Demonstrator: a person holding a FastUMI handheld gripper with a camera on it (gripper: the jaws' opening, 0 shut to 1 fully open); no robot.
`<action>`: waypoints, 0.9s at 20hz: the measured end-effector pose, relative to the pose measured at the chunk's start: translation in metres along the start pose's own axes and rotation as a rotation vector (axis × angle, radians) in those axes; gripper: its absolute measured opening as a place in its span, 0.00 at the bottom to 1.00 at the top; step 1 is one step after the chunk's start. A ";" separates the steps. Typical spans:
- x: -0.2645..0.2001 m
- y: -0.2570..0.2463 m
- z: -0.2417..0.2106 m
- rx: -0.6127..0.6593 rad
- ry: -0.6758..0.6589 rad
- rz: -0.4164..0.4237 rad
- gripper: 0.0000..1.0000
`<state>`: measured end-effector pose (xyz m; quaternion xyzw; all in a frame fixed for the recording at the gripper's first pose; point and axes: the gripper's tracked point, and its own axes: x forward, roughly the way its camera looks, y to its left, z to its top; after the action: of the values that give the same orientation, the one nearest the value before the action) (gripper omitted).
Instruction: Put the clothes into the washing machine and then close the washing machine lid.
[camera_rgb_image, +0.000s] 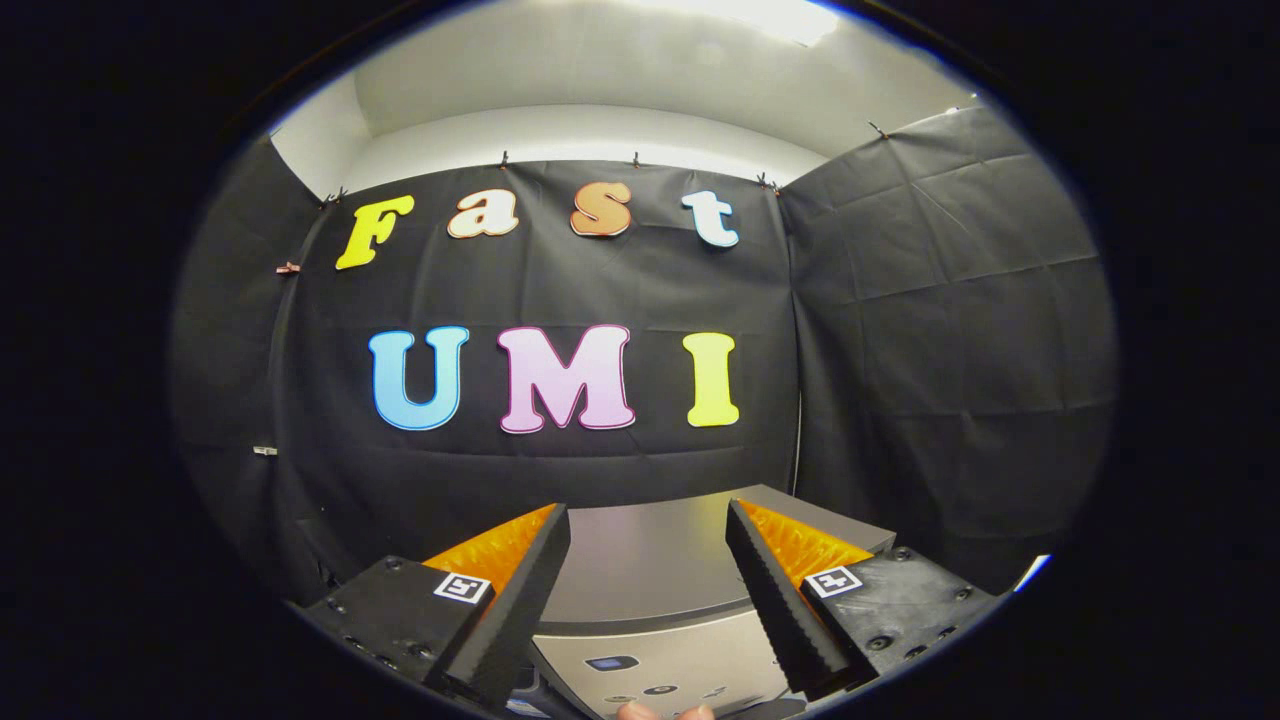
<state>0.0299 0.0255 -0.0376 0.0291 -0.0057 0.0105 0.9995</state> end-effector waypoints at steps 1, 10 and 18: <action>0.000 0.002 0.000 0.000 0.001 0.003 0.98; -0.003 0.012 -0.002 0.010 0.007 0.025 0.98; -0.010 0.013 0.003 0.007 -0.007 0.042 0.98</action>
<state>0.0192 0.0380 -0.0339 0.0327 -0.0100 0.0316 0.9989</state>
